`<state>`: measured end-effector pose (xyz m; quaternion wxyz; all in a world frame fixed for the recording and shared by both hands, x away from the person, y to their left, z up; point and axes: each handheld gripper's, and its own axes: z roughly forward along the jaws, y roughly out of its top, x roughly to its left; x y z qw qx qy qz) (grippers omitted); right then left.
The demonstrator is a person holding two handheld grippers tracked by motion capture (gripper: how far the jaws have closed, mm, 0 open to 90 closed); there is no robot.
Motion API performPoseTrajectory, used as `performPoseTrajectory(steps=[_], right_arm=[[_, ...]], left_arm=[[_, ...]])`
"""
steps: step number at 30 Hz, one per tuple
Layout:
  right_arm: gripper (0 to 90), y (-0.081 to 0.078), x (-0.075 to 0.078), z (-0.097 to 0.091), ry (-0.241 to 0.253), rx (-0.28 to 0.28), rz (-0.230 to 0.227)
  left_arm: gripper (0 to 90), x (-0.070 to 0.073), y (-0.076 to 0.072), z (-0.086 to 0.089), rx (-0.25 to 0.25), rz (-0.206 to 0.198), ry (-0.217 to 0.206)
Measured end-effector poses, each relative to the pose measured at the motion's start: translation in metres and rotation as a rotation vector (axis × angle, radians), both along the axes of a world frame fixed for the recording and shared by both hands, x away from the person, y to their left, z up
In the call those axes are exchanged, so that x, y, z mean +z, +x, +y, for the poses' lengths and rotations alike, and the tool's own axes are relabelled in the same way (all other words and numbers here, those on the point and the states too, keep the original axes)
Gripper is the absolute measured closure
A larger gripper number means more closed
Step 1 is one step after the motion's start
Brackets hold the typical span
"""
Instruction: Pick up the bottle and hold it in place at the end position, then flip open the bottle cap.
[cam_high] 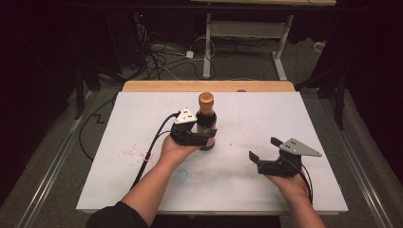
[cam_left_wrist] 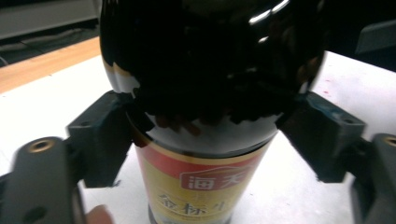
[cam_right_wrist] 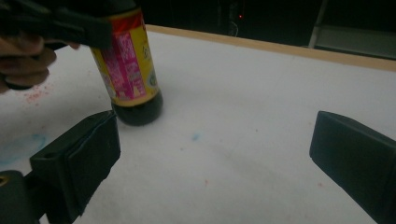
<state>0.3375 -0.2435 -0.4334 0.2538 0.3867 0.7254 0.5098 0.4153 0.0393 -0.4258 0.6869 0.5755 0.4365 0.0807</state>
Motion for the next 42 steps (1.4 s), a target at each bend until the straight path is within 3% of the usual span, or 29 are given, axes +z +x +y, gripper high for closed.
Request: performPoseTrajectory(steps=[3,10,25,32,42], right_arm=[[6.2,0.007,0.009,0.007,0.010,0.019,-0.002],[17.4,0.023,0.025,0.016,0.044,0.050,-0.001],[70.4,0.052,0.050,0.038,0.027,0.141,-0.001],[88.4,0.057,0.059,0.049,0.004,0.166,-0.015],[90.0,0.060,0.073,0.067,-0.022,0.205,-0.033]], left_arm=[[25.0,-0.001,0.002,0.002,0.003,0.007,-0.014],[26.9,-0.001,0.001,0.001,0.009,-0.007,0.008],[28.1,-0.002,0.000,0.001,0.012,-0.026,0.012],[28.1,-0.002,0.000,0.001,0.014,-0.026,0.008],[28.3,-0.003,-0.001,0.000,0.017,-0.032,0.014]])
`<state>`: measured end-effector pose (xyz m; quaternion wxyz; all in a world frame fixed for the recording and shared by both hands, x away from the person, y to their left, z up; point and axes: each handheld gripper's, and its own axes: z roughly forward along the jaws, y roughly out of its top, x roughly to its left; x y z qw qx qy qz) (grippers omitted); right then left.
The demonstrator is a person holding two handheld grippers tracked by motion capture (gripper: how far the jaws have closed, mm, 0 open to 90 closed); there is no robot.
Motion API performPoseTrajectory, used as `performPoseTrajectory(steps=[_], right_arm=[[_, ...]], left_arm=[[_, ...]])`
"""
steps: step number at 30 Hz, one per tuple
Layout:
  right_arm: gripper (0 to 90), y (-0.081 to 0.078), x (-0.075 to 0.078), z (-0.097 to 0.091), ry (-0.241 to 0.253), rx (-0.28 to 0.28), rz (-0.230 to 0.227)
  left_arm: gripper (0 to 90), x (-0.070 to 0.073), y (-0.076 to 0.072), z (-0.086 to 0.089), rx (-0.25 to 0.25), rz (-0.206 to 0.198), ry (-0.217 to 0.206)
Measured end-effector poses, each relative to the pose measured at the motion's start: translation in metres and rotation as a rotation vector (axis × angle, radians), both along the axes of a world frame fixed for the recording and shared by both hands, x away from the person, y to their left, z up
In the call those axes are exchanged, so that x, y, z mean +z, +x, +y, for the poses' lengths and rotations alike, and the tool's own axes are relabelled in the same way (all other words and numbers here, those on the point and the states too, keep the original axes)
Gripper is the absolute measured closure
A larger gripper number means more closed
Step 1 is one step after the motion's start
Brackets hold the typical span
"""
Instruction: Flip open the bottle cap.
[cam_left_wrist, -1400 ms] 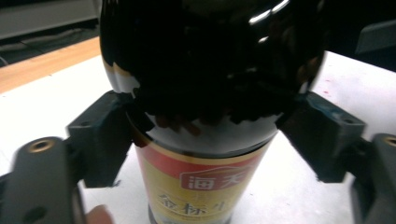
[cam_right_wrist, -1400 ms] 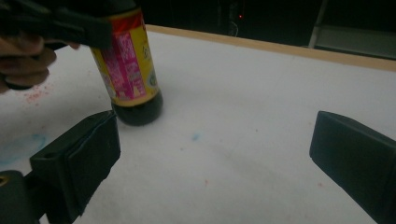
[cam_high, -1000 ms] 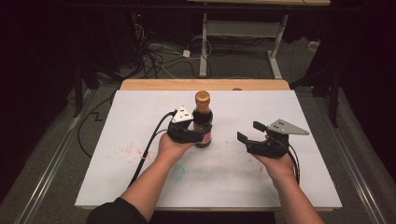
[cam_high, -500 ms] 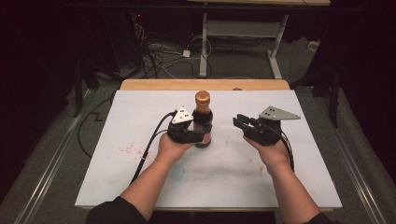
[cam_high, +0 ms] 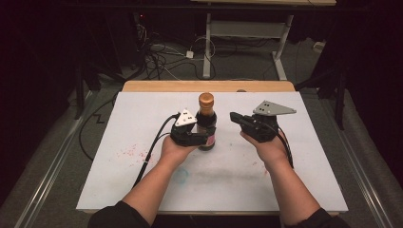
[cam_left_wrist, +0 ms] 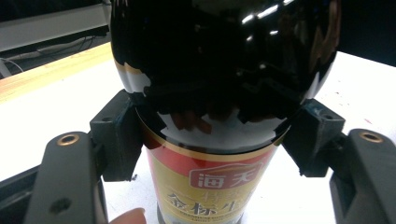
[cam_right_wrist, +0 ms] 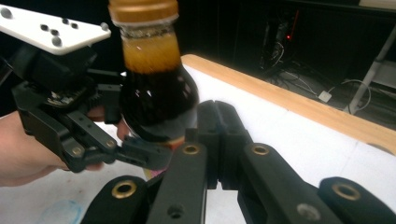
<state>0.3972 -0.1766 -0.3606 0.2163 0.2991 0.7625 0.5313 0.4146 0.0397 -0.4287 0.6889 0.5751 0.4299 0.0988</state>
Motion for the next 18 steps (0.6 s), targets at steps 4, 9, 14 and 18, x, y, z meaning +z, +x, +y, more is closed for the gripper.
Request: performPoseTrajectory(steps=[4,9,14,18], right_arm=[[90.0,0.001,0.009,0.007,-0.001,0.024,-0.004],[90.0,0.001,0.020,0.015,-0.006,0.041,-0.011],[90.0,0.004,0.030,0.020,-0.003,0.069,-0.007],[90.0,0.005,0.037,0.025,-0.005,0.093,-0.008]], left_arm=[[28.4,0.000,0.000,0.000,0.001,0.000,0.001],[28.4,0.000,0.000,0.000,-0.001,0.000,-0.001],[28.3,0.000,0.000,0.000,0.000,-0.002,0.001],[28.1,0.000,0.000,0.000,0.001,0.000,0.001]])
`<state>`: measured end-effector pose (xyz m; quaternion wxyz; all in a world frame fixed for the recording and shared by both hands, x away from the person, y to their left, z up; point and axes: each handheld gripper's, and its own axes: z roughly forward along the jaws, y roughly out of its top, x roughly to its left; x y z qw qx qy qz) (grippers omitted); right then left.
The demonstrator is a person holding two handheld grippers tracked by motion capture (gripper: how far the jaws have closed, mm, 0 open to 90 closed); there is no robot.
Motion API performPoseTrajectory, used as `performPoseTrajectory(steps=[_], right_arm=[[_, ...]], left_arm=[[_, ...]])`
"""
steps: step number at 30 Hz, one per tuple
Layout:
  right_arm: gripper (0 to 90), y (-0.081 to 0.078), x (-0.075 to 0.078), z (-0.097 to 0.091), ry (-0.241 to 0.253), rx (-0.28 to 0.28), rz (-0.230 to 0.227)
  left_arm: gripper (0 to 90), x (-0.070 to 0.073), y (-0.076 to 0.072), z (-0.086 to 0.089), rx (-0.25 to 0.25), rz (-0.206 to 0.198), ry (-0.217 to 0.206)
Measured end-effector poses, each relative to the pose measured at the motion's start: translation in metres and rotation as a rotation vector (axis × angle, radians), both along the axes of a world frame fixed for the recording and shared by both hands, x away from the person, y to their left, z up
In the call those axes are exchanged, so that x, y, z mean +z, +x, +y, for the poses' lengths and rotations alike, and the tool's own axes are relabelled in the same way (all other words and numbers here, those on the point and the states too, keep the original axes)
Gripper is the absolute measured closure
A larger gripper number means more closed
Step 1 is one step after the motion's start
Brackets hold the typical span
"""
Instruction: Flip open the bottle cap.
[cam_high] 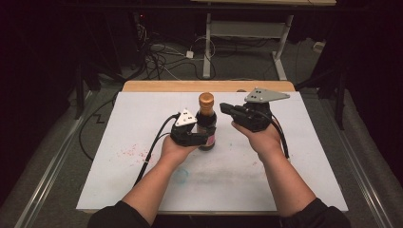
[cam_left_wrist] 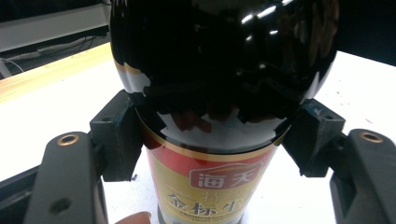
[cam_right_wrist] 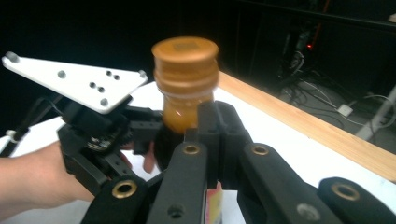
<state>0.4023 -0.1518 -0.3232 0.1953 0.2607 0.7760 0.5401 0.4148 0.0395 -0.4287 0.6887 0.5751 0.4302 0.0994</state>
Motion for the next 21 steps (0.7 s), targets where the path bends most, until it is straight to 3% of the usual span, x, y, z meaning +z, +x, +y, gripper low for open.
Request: performPoseTrajectory(steps=[15,21], right_arm=[[90.0,0.007,0.010,0.010,-0.031,0.014,0.006],[90.0,0.009,0.012,0.013,-0.046,0.021,0.007]], left_arm=[[26.0,-0.003,0.004,-0.002,-0.006,0.014,-0.014],[27.9,-0.003,0.003,-0.003,-0.005,0.005,0.010]])
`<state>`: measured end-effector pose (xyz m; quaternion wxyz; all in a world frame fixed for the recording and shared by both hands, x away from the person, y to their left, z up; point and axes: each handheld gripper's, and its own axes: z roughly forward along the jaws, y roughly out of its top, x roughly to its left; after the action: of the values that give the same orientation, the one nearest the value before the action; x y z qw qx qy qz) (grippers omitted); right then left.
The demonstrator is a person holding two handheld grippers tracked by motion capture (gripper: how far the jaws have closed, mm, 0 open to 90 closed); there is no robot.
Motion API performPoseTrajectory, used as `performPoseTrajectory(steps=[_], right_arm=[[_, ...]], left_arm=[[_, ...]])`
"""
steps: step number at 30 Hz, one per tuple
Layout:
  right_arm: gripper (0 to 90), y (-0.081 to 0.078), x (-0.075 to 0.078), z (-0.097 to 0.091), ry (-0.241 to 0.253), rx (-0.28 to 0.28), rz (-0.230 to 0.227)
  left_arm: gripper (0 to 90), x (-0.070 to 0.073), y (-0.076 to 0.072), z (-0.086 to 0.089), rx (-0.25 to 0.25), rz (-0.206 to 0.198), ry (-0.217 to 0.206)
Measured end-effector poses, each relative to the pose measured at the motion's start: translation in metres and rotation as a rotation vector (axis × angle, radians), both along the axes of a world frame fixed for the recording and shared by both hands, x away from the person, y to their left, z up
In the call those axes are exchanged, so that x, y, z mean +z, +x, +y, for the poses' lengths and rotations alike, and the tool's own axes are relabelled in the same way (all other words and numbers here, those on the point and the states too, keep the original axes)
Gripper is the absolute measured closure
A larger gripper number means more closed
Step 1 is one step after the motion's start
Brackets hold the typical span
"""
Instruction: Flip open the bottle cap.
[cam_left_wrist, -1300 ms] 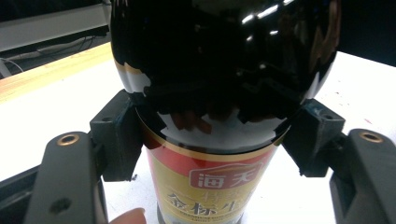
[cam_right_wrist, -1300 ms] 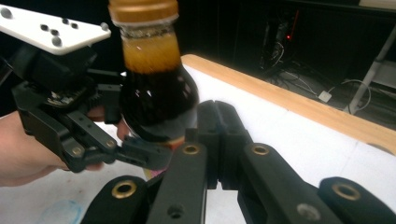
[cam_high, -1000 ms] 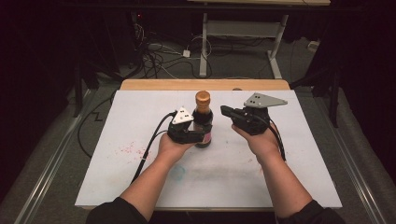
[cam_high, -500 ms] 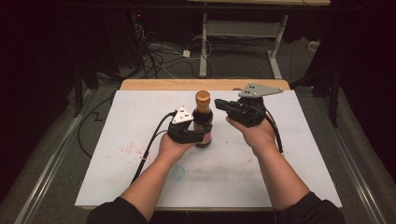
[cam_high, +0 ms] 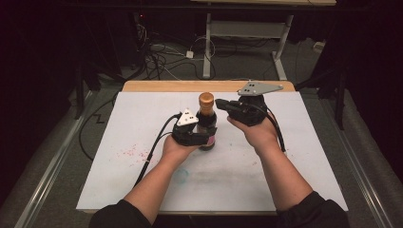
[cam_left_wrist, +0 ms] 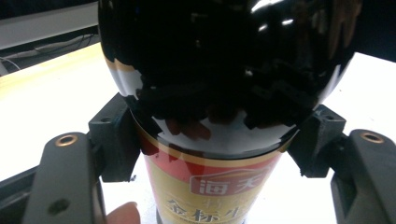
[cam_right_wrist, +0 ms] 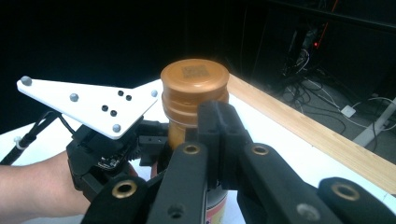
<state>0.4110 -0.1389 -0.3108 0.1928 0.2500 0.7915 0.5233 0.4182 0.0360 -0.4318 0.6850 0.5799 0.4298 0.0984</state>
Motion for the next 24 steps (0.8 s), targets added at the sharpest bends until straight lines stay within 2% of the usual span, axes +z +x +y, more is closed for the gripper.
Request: performPoseTrajectory(steps=[12,13,14,15,16,17,18,24], right_arm=[[90.0,0.0005,0.0021,0.0038,-0.032,0.001,0.008],[90.0,0.0008,0.0020,0.0039,-0.039,0.004,0.006],[90.0,0.0007,0.0020,0.0041,-0.040,0.005,0.006],[90.0,0.0004,0.0023,0.0042,-0.040,0.004,0.008],[90.0,0.0004,0.0025,0.0044,-0.039,0.006,0.008],[90.0,0.0006,0.0029,0.0045,-0.040,0.008,0.005],[90.0,0.0003,0.0034,0.0048,-0.042,0.006,0.007],[90.0,0.0003,0.0051,0.0066,-0.055,0.009,0.004]], left_arm=[[28.5,-0.0006,-0.0007,-0.0002,-0.003,-0.009,0.008],[28.5,-0.0020,-0.0010,0.0061,-0.057,-0.019,0.102],[28.5,-0.0009,-0.0010,-0.0002,-0.005,-0.012,0.014],[28.5,-0.0023,-0.0011,0.0057,-0.053,-0.024,0.103],[28.5,-0.0026,-0.0016,0.0082,-0.070,-0.022,0.138],[28.5,-0.0027,-0.0020,0.0090,-0.079,-0.020,0.145],[28.6,-0.0011,-0.0015,-0.0003,-0.003,-0.014,0.012],[29.0,-0.0016,-0.0020,-0.0005,0.003,-0.020,0.004]])
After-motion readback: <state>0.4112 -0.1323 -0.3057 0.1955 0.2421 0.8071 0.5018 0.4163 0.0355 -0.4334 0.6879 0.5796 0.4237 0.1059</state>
